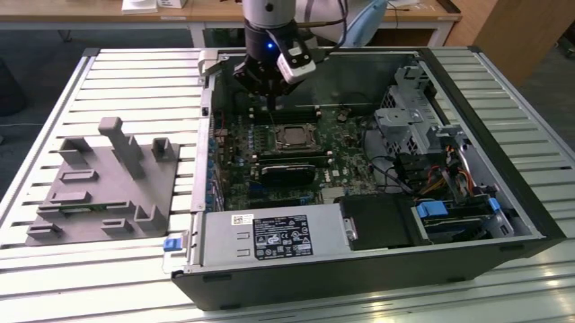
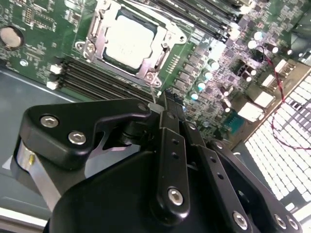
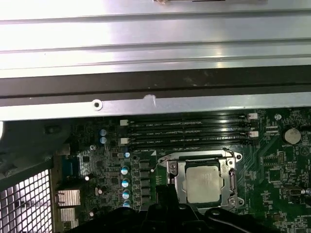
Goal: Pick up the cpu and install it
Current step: 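Install the first cpu locking lever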
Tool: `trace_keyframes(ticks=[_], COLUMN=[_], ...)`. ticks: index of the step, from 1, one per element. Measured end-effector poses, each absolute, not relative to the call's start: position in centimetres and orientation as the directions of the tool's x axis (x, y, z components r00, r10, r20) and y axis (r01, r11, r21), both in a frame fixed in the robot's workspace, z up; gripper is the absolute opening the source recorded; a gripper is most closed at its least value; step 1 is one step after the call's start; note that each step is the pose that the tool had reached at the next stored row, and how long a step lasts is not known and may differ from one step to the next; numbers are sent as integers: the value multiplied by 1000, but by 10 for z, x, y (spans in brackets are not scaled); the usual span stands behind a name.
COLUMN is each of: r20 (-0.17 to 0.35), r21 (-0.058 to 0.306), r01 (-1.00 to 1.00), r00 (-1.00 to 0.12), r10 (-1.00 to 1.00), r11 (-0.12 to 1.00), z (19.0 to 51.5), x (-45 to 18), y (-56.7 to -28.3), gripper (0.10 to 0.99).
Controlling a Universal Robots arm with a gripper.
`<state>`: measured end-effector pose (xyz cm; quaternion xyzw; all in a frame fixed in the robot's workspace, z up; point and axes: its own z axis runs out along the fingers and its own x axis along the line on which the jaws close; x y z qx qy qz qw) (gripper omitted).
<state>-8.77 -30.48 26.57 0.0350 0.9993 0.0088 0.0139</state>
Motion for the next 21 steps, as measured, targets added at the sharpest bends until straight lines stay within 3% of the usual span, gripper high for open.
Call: trace_keyframes(ticks=[21], r20=[-27], r21=[19], r01=[54], r00=[-998], r10=[55], r11=[998], z=[259], x=[-105], y=[-293], gripper=[106])
